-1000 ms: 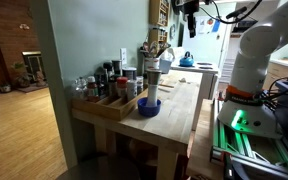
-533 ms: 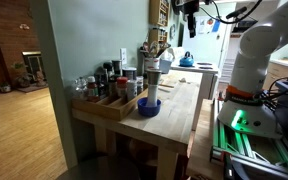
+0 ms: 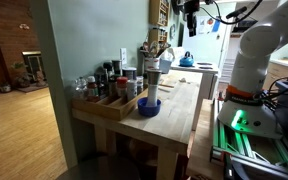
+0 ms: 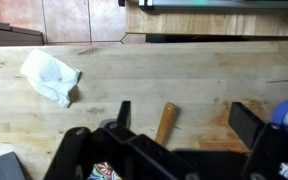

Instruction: Move the tissue box backwards

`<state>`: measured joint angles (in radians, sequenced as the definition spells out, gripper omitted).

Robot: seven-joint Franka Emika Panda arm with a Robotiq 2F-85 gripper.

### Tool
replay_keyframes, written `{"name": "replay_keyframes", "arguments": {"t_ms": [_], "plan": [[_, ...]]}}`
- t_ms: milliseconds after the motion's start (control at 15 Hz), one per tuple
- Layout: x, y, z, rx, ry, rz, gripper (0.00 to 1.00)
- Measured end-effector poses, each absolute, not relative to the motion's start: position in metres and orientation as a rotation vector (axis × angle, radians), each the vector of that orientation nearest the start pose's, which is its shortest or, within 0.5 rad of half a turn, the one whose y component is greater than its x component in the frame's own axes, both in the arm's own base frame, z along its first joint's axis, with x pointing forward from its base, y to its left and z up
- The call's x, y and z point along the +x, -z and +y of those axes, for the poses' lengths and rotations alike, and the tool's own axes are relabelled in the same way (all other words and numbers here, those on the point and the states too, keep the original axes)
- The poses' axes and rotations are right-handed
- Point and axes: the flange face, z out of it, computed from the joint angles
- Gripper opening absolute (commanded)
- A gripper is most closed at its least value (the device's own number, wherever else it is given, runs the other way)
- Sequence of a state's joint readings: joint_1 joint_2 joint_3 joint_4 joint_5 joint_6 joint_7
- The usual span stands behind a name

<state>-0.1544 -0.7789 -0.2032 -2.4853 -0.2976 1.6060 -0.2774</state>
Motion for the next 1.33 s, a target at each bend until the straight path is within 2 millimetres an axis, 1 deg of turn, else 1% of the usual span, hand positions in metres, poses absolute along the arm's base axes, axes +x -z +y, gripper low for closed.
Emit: {"name": "replay_keyframes", "arguments": {"t_ms": [67, 133, 400, 467, 600, 733, 867, 1000, 1133, 1333], "plan": [[0.276, -0.528, -0.161, -3.226, -0.221, 0.037, 1.0], [0.274, -0.531, -0.179, -3.199, -0.204, 0.101, 1.0], [0.267, -0.536, -0.272, -3.067, -0.073, 0.402, 1.0], [0.268, -0.536, -0.296, -3.031, -0.023, 0.485, 1.0], [0.276, -0.534, -0.336, -2.96, 0.071, 0.634, 1.0], [0.292, -0.529, -0.366, -2.895, 0.147, 0.774, 1.0], [0.309, -0.521, -0.391, -2.819, 0.193, 0.904, 1.0], [0.321, -0.509, -0.414, -2.736, 0.222, 1.024, 1.0], [0.323, -0.496, -0.44, -2.652, 0.251, 1.139, 1.0], [0.309, -0.471, -0.48, -2.526, 0.282, 1.309, 1.0]]}}
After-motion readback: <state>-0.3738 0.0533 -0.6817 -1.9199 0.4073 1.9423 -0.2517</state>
